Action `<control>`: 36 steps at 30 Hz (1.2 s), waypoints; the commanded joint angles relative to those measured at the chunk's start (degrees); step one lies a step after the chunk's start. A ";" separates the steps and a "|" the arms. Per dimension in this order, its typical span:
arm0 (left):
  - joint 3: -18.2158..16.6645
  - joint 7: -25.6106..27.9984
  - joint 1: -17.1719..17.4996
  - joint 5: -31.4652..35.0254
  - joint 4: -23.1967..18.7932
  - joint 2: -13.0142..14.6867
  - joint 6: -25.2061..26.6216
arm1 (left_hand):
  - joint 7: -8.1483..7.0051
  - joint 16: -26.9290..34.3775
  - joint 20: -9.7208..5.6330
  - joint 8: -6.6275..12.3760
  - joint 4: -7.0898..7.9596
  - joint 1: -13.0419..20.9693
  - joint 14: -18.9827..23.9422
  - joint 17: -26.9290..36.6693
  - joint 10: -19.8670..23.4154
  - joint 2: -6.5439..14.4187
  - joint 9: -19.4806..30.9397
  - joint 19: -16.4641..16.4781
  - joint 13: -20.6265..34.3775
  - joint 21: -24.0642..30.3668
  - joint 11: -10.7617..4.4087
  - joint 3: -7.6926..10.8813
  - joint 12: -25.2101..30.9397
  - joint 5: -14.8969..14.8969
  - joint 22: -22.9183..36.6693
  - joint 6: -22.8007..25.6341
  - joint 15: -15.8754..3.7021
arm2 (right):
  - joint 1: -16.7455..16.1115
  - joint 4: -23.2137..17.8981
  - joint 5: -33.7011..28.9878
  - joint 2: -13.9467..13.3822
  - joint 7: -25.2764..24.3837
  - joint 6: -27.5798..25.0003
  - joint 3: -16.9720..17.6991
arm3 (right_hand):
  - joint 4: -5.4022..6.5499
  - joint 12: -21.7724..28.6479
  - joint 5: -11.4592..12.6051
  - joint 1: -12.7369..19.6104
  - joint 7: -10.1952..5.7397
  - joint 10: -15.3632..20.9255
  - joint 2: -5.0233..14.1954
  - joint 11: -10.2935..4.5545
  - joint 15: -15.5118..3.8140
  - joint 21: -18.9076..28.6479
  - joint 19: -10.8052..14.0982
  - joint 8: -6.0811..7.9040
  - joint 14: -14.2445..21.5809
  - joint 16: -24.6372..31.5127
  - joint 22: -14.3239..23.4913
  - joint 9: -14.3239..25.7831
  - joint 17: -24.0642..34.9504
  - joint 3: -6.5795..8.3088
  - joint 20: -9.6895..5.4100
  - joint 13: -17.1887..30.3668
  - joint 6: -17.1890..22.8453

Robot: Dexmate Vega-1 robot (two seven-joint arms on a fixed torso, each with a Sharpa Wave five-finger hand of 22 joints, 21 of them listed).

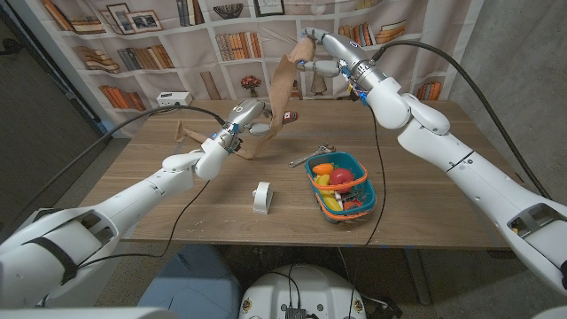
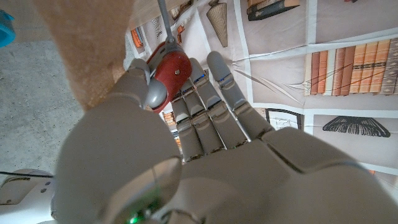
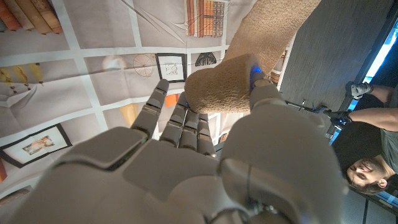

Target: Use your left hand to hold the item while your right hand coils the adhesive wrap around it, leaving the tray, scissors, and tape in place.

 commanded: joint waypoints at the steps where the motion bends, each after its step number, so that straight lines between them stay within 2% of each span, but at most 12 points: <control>1: -2.13 0.44 2.45 -0.88 -3.56 1.28 0.03 | -1.01 0.21 -0.04 0.31 1.25 8.74 0.21 0.37 0.06 9.06 0.13 -0.38 0.24 0.34 0.02 1.87 0.38 0.17 0.06 1.49 -0.07 | 2.54 4.77 0.97 1.27 -0.44 -2.65 -1.32 | 0.42 0.24 -0.08 -0.30 -0.05 2.62 0.21 -2.61 -2.04 0.40 0.37 0.25 0.24 0.08 0.22 0.29 0.27 -0.10 -0.41 0.36 0.50; 12: -4.80 0.88 5.05 -1.62 -7.15 2.20 -0.16 | -0.93 0.37 -0.08 0.30 1.24 8.70 0.47 0.43 0.20 9.09 0.16 -0.31 0.42 0.61 0.00 1.97 0.55 0.17 0.04 1.61 -0.06 | 3.12 6.46 1.79 0.55 -0.81 -4.39 -2.00 | 0.54 0.24 -0.17 -0.64 0.06 2.58 0.21 -2.52 -1.94 0.34 0.36 0.21 0.13 0.04 0.23 0.31 0.33 -0.24 -0.44 0.44 0.49; 24: -6.58 2.15 6.20 -1.68 -8.24 1.95 -1.33 | -1.02 0.31 -0.19 0.23 1.22 8.65 0.37 0.41 0.12 9.03 0.19 -0.41 0.37 0.81 -0.02 2.09 0.49 0.17 0.02 1.56 -0.04 | 4.19 8.46 2.36 0.40 -0.41 -5.96 -3.32 | 0.61 0.27 -0.25 -0.94 0.20 2.57 0.25 -2.40 -1.88 0.32 0.40 0.15 0.08 0.00 0.24 0.34 0.37 -0.33 -0.08 0.52 0.46; 36: -8.54 3.17 7.81 -3.06 -9.05 1.28 -1.57 | -0.92 0.39 -0.22 0.20 1.19 8.59 0.47 0.45 0.14 8.96 0.23 -0.49 0.34 1.03 -0.15 2.16 0.47 0.16 0.00 1.63 -0.09 | 3.73 8.57 2.73 -0.64 -0.35 -7.18 -3.74 | 0.63 0.34 -0.28 -1.15 0.16 2.68 0.29 -2.43 -1.87 0.30 0.41 0.14 0.15 0.00 0.25 0.36 0.40 -0.38 -0.04 0.59 0.53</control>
